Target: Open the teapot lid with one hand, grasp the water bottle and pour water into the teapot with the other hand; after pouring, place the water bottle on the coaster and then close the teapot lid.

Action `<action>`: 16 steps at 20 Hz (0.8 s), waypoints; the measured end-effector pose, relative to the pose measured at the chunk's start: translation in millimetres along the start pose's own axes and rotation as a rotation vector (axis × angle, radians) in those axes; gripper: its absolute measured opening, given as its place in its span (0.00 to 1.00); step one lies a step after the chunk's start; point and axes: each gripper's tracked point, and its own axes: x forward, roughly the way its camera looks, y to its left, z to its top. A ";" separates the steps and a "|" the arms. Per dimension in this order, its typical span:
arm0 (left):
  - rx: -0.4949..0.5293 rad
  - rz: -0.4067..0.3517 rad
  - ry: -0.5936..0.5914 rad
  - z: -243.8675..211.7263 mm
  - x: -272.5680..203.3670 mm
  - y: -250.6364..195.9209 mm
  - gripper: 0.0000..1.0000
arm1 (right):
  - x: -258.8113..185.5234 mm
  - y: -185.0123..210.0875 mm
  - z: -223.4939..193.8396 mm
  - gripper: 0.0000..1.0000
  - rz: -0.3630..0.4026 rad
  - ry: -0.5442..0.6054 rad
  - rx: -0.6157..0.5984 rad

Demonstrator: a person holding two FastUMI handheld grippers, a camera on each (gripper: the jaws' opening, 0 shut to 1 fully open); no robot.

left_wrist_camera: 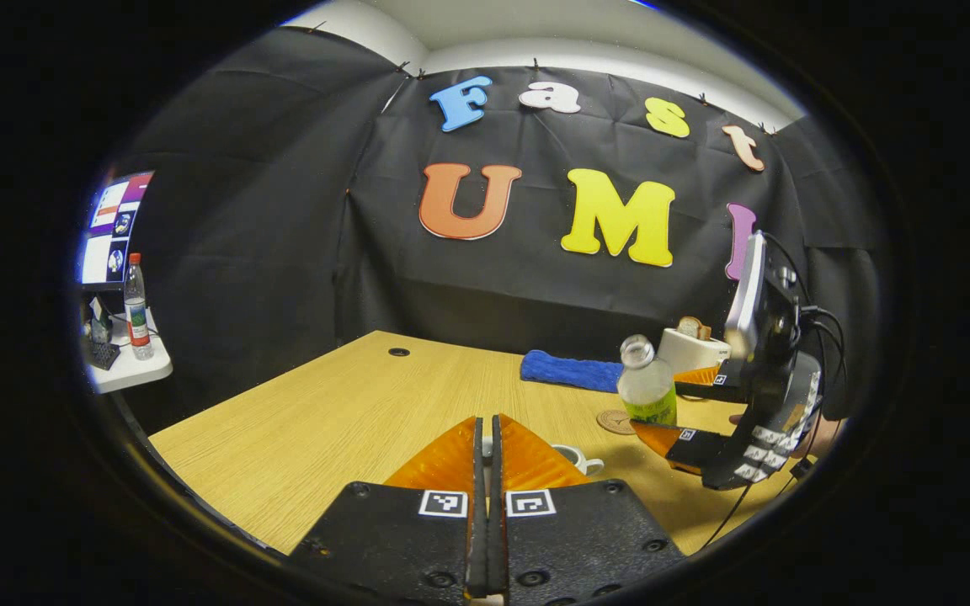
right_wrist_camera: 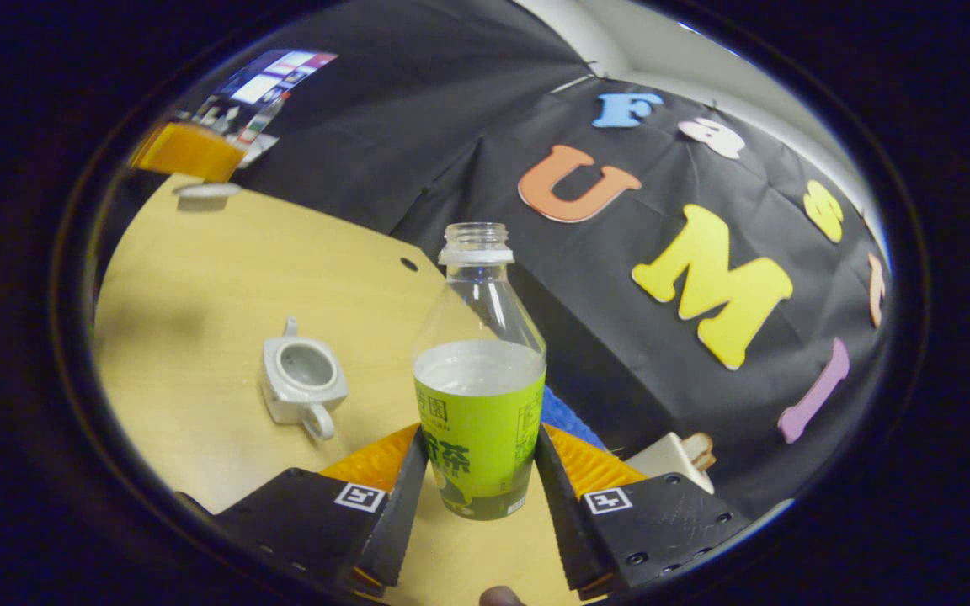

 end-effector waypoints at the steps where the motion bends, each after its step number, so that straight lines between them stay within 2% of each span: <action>1: 0.005 -0.004 0.000 -0.1 0.2 -1.2 0.03 | -0.3 -7.9 2.7 0.72 -0.002 -0.017 0.068; 5: 0.009 -0.014 -0.004 1.5 -1.2 -4.7 0.03 | 1.9 -50.5 5.9 0.71 -0.033 -0.079 0.323; 9: 0.010 -0.017 -0.011 4.0 -2.7 -6.2 0.03 | 33.4 -80.8 3.5 0.71 -0.031 -0.102 0.528; 12: 0.012 -0.018 -0.014 5.3 -2.8 -5.9 0.03 | 60.8 -90.0 -16.2 0.70 -0.036 -0.079 0.603; 16: 0.020 -0.010 -0.012 4.6 -3.2 -3.3 0.03 | 97.3 -83.3 -40.2 0.70 -0.038 -0.033 0.618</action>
